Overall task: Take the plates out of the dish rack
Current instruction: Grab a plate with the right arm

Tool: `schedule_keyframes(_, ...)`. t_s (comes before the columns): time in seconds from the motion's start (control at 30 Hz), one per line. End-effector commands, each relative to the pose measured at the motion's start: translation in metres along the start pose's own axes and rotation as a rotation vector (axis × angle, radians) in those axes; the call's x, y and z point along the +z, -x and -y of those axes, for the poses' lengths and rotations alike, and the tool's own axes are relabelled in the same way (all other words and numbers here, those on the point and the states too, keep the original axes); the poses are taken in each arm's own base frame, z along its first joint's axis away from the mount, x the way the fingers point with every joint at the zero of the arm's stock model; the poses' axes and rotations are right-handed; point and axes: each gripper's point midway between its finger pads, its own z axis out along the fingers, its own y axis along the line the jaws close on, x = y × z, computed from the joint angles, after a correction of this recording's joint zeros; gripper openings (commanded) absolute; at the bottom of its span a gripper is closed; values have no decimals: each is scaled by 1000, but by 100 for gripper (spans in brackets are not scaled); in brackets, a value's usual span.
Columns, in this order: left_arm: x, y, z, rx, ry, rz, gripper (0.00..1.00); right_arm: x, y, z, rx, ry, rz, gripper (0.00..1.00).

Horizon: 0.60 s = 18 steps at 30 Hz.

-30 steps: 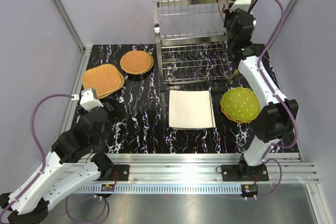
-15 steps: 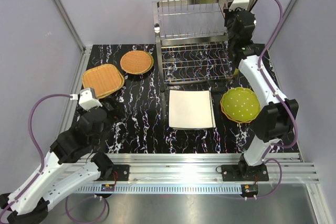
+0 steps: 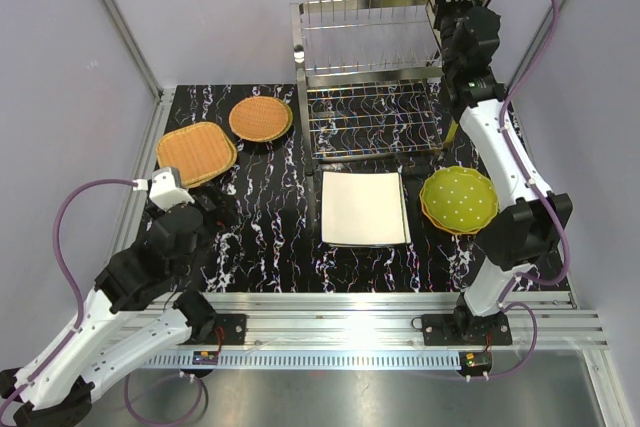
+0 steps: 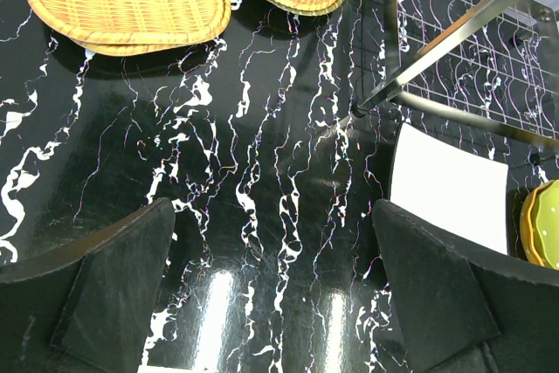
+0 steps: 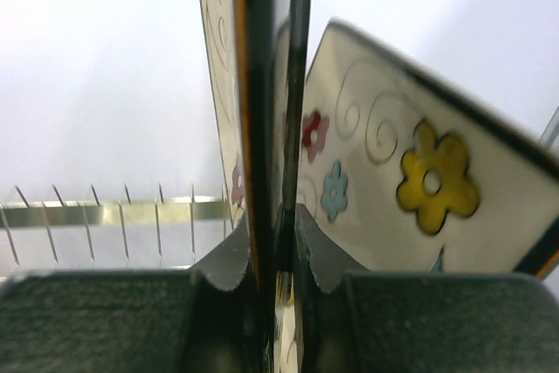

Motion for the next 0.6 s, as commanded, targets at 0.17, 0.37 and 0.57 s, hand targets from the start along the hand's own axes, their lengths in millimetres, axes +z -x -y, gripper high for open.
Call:
schedule_keyframes(0.17,-9,26,18,-52,-100,76,99,-29,168,31,209,-16,441,0)
schedule_keyframes(0.37,-16,36,36,-37,-232,125,99,-38,175,22,284,54,406,0)
schedule_keyframes(0.57,-19,35,50,-8,-314,132,99,-48,185,17,338,115,384,0)
